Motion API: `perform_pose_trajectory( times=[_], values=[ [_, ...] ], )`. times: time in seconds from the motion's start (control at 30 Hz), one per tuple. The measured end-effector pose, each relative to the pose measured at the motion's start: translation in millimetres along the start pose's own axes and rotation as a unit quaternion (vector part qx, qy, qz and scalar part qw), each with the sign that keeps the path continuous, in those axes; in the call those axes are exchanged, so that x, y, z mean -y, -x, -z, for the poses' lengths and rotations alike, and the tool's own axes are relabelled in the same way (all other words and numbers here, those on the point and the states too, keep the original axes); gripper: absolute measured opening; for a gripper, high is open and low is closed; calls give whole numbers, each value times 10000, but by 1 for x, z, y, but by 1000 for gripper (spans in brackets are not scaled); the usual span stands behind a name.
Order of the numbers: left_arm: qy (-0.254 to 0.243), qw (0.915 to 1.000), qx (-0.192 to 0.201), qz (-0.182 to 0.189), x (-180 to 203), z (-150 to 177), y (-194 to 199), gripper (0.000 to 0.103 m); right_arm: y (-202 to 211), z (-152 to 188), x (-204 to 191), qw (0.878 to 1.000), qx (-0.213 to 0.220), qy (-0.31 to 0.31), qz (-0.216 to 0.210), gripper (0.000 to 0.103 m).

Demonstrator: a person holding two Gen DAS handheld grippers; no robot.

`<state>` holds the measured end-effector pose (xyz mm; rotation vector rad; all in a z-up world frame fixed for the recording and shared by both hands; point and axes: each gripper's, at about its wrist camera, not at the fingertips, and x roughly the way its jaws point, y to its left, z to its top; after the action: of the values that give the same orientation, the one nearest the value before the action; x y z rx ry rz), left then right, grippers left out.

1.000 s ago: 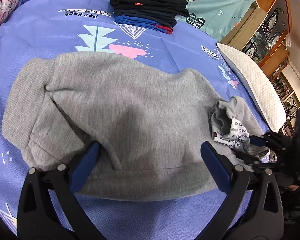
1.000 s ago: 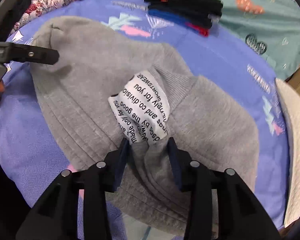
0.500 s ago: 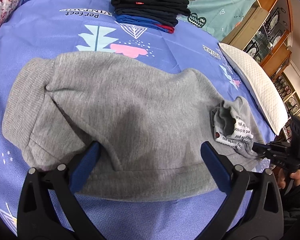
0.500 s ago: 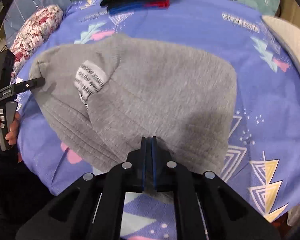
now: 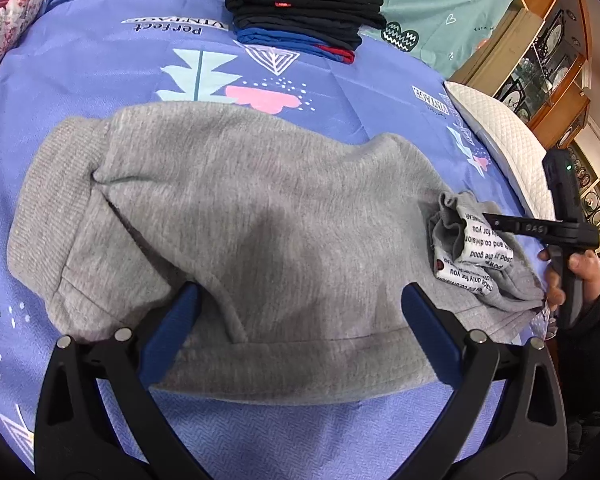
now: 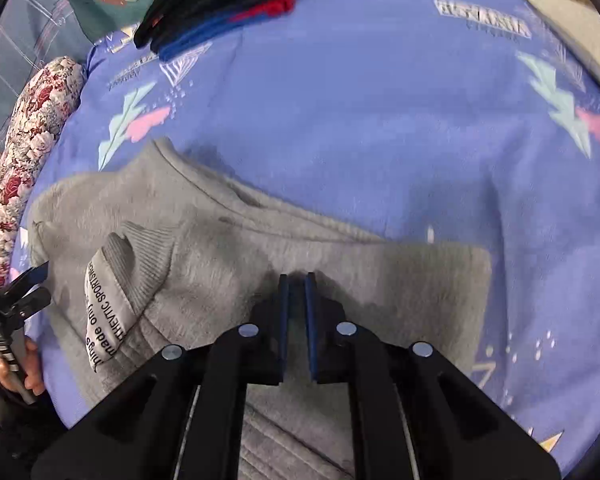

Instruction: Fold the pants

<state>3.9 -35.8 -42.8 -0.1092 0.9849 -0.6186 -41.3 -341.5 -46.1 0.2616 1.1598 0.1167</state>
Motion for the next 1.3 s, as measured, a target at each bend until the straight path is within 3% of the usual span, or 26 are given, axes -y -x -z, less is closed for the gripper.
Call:
perform_pose_trajectory(
  times=[0.1, 0.2, 0.23, 0.3, 0.33, 0.43, 0.5, 0.57, 0.6, 0.7, 0.77, 0.93, 1.07, 1.23, 1.3],
  values=[
    [2, 10000, -11, -36, 0, 0, -2, 101, 35, -4, -5, 9996, 265, 56, 23, 10],
    [29, 10000, 23, -5, 0, 1, 1, 101, 76, 2, 8, 9942, 867, 15, 633, 19],
    [106, 9998, 140, 39, -3, 2, 8, 101, 75, 7, 18, 9945, 786, -74, 695, 21],
    [395, 9984, 336, 225, -11, 5, 24, 101, 41, 24, 32, 9975, 68, -6, 704, 22],
    [629, 9963, 440, 388, -18, 7, 37, 101, 27, 37, 33, 9966, 98, 189, 801, 23],
    [1222, 9890, 581, 601, -41, 15, 73, 101, 46, 49, 24, 9933, 664, 345, 875, 24],
    [1658, 9839, 415, 523, -60, 19, 81, 101, 77, 54, 31, 9889, 1478, 23, 152, 37],
    [2116, 9742, 149, 775, -75, 24, 76, 101, 93, 58, 41, 9747, 2221, -232, -106, 81],
    [2275, 9701, 38, 848, -79, 26, 72, 101, 95, 54, 45, 9687, 2444, -431, -83, 88],
    [2507, 9656, -119, 682, -84, 30, 58, 101, 82, 59, 66, 9608, 2530, -937, -637, 90],
    [2661, 9612, -127, 720, -85, 26, 47, 101, 77, 60, 70, 9630, 2405, -1001, -696, 90],
    [2684, 9613, -88, 613, -82, 7, 26, 101, 76, 64, 75, 9585, 2474, -1065, -933, 98],
    [3192, 9435, -40, 886, -99, 3, 20, 101, 77, 64, 78, 9555, 2501, -1165, -1041, 100],
    [3425, 9300, 156, 1325, -90, 16, 26, 100, 77, 65, 84, 9506, 2568, -1279, -1183, 100],
    [3348, 9348, 230, 1164, -83, 23, 28, 96, 78, 65, 84, 9504, 2573, -1269, -1205, 100]
  ],
)
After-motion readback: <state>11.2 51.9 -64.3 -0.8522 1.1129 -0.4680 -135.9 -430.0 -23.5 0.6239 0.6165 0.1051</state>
